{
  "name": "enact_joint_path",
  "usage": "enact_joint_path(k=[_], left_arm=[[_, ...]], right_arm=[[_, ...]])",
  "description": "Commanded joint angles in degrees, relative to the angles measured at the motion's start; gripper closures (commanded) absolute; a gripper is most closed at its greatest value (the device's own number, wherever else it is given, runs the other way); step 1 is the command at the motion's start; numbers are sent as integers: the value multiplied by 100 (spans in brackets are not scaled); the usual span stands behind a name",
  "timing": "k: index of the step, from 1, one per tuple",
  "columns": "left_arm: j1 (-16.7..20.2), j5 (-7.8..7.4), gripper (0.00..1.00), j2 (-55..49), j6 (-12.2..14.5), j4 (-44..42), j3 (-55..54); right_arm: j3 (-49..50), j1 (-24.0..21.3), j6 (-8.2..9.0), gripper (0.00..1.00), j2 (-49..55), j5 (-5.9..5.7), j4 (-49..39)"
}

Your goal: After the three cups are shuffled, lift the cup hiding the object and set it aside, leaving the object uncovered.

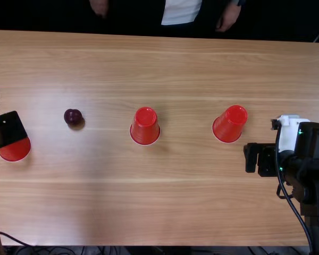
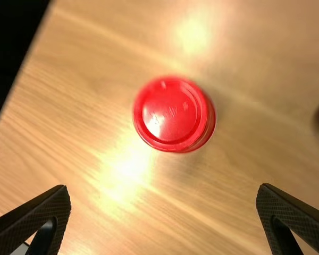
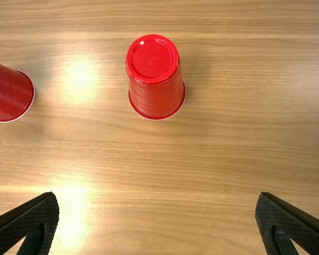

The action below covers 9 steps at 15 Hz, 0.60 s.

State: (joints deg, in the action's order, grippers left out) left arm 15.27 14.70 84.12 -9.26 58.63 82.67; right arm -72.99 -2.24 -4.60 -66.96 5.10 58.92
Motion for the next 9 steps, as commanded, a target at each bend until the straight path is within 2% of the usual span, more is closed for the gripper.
enact_joint_path(k=[1,2,3,4,6,8,9], left_arm=[[-340,-25,0,-291,-45,75,196],[-780,-109,0,-528,-45,244,170],[-1166,-268,0,-748,-45,454,109],[-1377,-373,0,-871,-45,602,21],[-1579,-394,0,-976,-66,655,-111],[-1826,-468,0,-1108,-287,961,-217],[-1887,-742,0,-1161,-456,1182,-243]], right_arm=[[-49,57,17,0,69,-15,10],[-40,57,17,0,69,-15,10],[-31,48,17,0,69,-15,21],[-31,48,28,0,69,-15,21],[22,39,70,0,174,-4,31],[75,39,249,0,289,-4,53],[180,39,249,0,297,-15,53]])
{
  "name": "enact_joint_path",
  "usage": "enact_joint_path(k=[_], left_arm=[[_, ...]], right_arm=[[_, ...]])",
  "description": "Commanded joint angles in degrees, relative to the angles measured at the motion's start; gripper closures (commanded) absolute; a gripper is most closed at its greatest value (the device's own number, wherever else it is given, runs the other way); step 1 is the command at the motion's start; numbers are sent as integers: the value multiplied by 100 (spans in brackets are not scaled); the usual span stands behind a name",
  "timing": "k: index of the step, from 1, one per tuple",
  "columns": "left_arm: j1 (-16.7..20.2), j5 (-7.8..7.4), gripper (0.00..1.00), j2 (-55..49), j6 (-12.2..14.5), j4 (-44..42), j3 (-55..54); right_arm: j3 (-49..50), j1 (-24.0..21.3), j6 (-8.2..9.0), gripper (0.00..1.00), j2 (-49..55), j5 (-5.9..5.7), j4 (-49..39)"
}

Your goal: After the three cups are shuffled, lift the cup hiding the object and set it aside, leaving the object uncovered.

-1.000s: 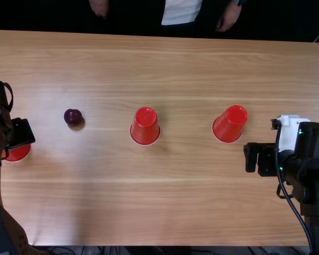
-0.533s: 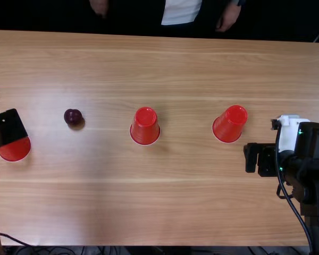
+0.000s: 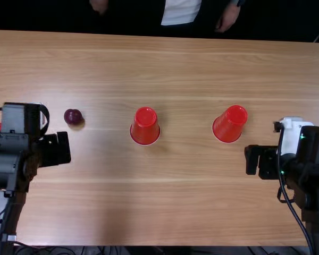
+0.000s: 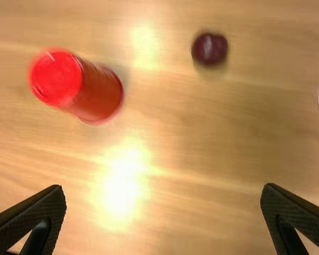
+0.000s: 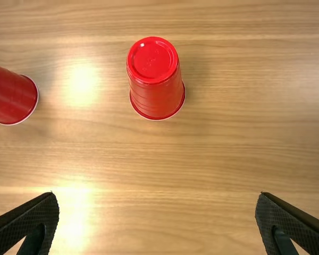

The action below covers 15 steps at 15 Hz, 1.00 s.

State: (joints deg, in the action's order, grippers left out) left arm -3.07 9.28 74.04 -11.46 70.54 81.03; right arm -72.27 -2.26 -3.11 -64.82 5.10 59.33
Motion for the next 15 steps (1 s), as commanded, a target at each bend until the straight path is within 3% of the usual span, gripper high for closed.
enact_joint_path(k=[1,2,3,9,15], left_arm=[[-53,-464,0,-267,-277,75,-79],[-53,-611,0,-496,-277,86,-114],[-53,-664,0,-698,-277,86,-299],[-44,-770,0,-2711,-246,-72,-1942],[8,-643,0,-5251,-246,-1148,-4456]], right_arm=[[196,42,101,0,171,-15,11],[292,50,101,0,382,-4,11],[398,59,90,0,619,-4,32],[996,77,79,0,2026,-4,43],[2780,59,101,0,4364,6,-137]])
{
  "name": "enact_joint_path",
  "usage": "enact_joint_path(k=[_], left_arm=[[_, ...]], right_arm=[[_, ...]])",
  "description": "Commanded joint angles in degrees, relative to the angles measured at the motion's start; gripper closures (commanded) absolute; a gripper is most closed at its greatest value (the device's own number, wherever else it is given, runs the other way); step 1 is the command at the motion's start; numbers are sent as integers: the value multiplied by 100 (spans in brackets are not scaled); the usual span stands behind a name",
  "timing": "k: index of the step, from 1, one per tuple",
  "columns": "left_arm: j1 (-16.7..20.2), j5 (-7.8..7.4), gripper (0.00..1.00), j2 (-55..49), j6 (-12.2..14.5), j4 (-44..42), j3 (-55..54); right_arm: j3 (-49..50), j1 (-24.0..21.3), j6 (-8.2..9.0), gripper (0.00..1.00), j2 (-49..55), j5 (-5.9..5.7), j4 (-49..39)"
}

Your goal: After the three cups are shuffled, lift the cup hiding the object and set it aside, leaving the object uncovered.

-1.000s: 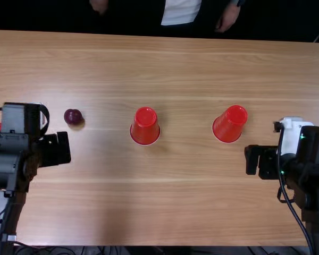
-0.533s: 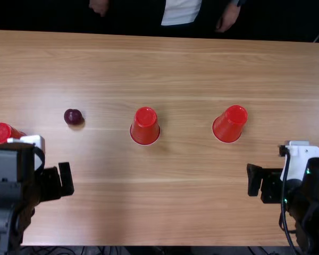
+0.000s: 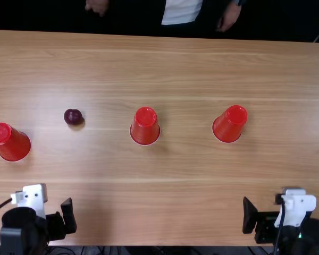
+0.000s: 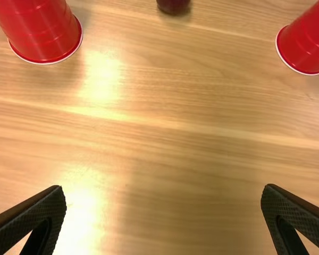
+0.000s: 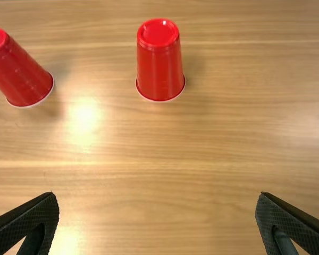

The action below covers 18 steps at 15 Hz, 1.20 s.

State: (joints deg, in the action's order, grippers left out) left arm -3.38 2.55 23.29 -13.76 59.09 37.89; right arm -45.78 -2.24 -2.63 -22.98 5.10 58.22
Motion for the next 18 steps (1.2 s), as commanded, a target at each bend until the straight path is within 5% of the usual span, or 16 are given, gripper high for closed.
enact_joint_path(k=[1,6,10,12,15,18], left_arm=[[39,41,0,-439,-6,-256,-572],[39,20,0,-1784,47,-1163,-1548],[197,41,0,-2329,100,-1532,-2066],[197,30,0,-2329,448,-2270,-2233],[179,-23,0,-2329,1439,-4000,-2778],[188,-33,0,-2329,1640,-5392,-3569]], right_arm=[[465,48,63,0,628,6,-204],[1326,-259,42,0,2193,-4,-552],[1713,-365,52,0,2298,-4,-574],[1713,-365,52,0,2298,-4,-1080],[2170,-400,21,0,2298,-15,-2852],[3049,-400,63,0,2298,-4,-4750]])
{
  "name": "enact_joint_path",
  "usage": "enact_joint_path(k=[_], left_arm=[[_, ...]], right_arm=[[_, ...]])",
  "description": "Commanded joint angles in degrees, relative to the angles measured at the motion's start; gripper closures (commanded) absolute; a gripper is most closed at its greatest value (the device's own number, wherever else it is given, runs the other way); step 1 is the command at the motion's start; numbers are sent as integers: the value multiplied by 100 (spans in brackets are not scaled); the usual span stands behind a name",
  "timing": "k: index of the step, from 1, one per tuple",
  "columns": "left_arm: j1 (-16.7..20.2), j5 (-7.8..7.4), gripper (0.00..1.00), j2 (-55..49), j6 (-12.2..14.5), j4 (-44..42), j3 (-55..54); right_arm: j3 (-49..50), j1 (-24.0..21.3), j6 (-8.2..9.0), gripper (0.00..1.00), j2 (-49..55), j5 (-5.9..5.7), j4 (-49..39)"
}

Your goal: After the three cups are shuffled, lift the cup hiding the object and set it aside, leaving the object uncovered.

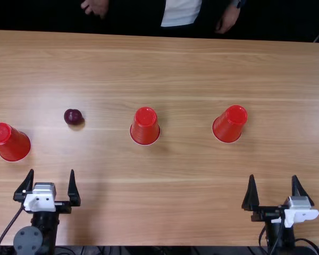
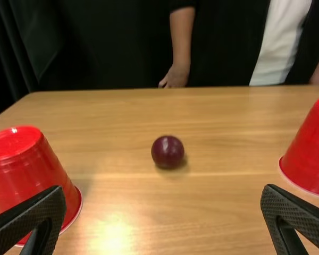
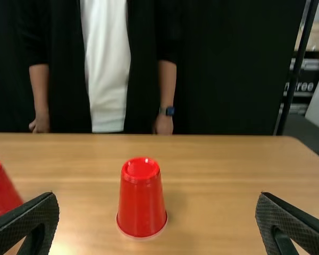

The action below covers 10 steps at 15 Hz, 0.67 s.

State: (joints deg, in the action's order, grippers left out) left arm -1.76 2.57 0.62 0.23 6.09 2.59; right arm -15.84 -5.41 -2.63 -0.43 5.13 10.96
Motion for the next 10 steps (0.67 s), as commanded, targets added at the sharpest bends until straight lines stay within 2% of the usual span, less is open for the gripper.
enact_joint_path(k=[1,3,5,10], left_arm=[[27,-46,0,-62,241,-176,-101],[27,-35,0,-62,220,-218,-259],[27,-35,0,-62,209,-155,-259],[27,-56,0,-62,209,-155,-259]], right_arm=[[204,-83,63,0,43,-6,-499],[854,-74,52,0,43,4,-1174],[1337,-74,52,0,43,15,-1480],[1513,-83,42,0,43,15,-1459]])
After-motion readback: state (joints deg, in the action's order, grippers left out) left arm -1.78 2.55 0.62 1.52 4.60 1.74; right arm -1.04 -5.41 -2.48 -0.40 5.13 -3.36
